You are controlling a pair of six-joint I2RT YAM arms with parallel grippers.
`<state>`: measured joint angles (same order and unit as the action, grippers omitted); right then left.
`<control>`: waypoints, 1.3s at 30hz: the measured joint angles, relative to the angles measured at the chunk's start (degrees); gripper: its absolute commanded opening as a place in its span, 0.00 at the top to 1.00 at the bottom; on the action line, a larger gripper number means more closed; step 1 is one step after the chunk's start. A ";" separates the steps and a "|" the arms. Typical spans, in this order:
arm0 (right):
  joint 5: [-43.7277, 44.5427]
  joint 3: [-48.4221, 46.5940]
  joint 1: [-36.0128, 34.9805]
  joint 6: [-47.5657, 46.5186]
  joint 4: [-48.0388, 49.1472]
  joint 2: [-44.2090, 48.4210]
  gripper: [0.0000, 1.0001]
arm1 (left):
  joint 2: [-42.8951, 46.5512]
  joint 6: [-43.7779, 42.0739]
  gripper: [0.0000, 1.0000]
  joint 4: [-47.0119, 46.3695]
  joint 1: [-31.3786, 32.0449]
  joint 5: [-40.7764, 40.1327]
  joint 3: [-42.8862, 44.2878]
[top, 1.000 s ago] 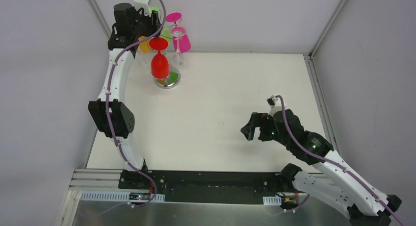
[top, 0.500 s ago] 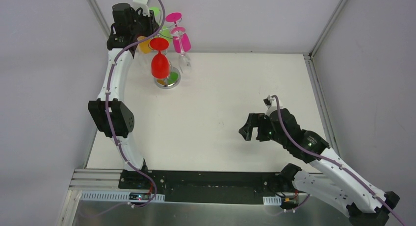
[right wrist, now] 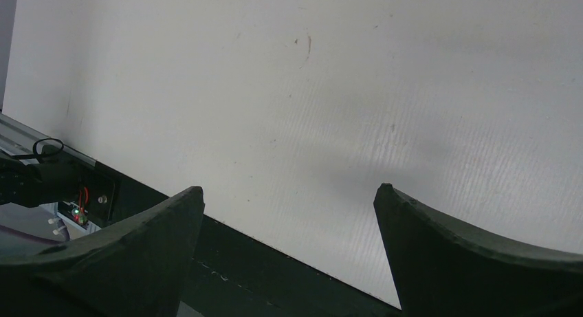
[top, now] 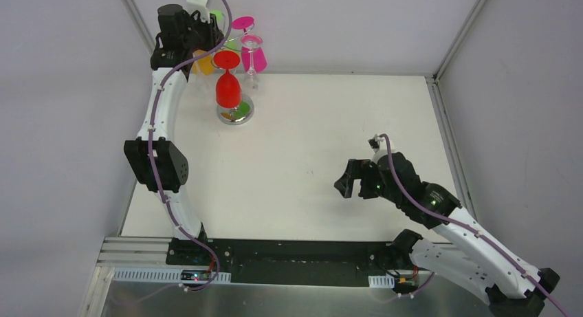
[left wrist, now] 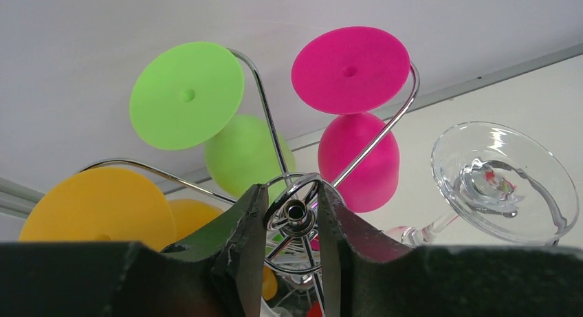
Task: Take the wine glass off the wine glass rack
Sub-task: Adjust the wine rack at the center of the board.
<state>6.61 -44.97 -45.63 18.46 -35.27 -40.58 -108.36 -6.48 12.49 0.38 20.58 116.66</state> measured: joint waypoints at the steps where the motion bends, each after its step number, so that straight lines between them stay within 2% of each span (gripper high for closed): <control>1: -0.02 0.02 0.00 0.00 0.00 0.00 0.01 | -0.02 0.04 1.00 -0.02 0.00 0.02 0.00; 22: -0.13 0.81 0.00 0.35 0.00 1.38 0.01 | 0.09 3.10 1.00 -1.29 0.00 1.66 -0.66; 39: -1.20 1.81 0.00 1.03 -0.11 3.26 0.01 | 4.85 4.42 1.00 -7.28 0.81 1.46 -8.85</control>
<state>5.41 -43.16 -45.63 19.49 -35.38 -37.32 -103.50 -2.07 5.21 1.19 22.04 107.81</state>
